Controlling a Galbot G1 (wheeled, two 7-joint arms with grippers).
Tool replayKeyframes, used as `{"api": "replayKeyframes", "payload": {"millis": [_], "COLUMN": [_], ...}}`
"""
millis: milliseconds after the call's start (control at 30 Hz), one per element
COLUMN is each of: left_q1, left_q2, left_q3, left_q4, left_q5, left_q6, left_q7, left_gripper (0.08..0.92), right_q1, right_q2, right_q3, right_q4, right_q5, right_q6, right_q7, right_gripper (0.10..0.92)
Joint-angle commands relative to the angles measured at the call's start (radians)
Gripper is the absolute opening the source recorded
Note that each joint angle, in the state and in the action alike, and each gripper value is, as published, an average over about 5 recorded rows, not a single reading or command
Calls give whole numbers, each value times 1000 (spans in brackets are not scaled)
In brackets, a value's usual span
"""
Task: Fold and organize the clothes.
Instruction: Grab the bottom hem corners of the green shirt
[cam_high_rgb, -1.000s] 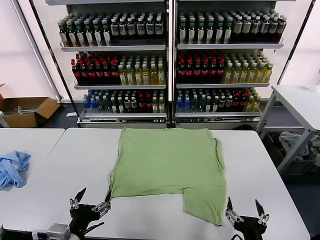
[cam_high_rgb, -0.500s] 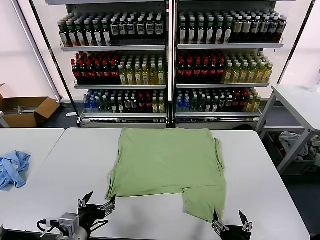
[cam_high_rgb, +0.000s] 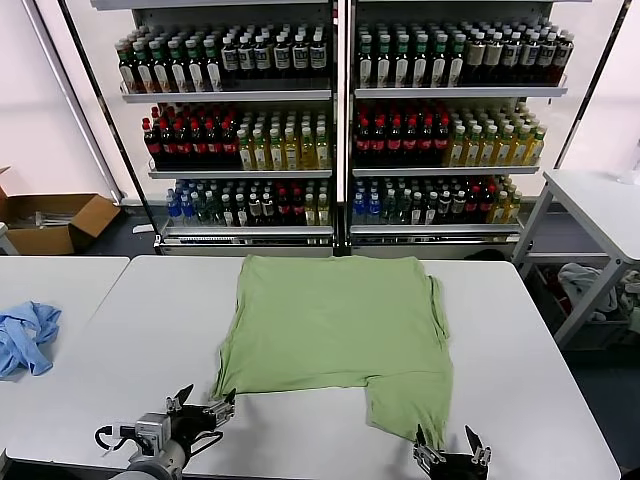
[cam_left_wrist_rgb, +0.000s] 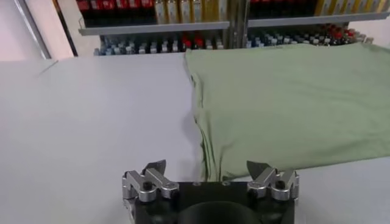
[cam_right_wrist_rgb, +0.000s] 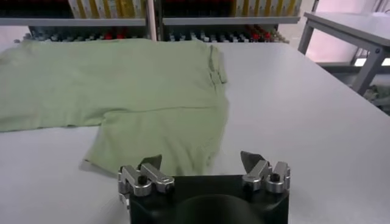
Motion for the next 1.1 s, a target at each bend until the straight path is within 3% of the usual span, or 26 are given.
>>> {"api": "replayKeyframes", "payload": {"millis": [33, 200, 400, 700, 967, 1100], "left_q1": [-41, -49, -54, -41, -26, -14], "left_q2": [-4, -8, -12, -10, -6, -2], "left_q3": [16, 22, 25, 40, 58, 52], "left_q4": [54, 69, 83, 71, 38, 12], "left_q5": [-6, -7, -17, 2, 43, 44], "left_q6": [-1, -9, -19, -54, -100, -112], "left_q7": [11, 17, 25, 52, 49, 26], "left_gripper": [823, 821, 783, 584, 353, 240], "right_q1": [12, 20, 33, 40, 38, 23], "right_q2": [8, 14, 21, 25, 27, 22], "right_q3": [-11, -20, -33, -35, -34, -27], "right_q4": [-13, -26, -38, -51, -49, -33], "right_q5": [0, -4, -12, -9, -22, -46], "right_q6": [-4, -8, -14, -9, 10, 29], "right_q7": [-2, 0, 4, 13, 14, 14], "right_gripper": [823, 790, 630, 388, 145, 106]}}
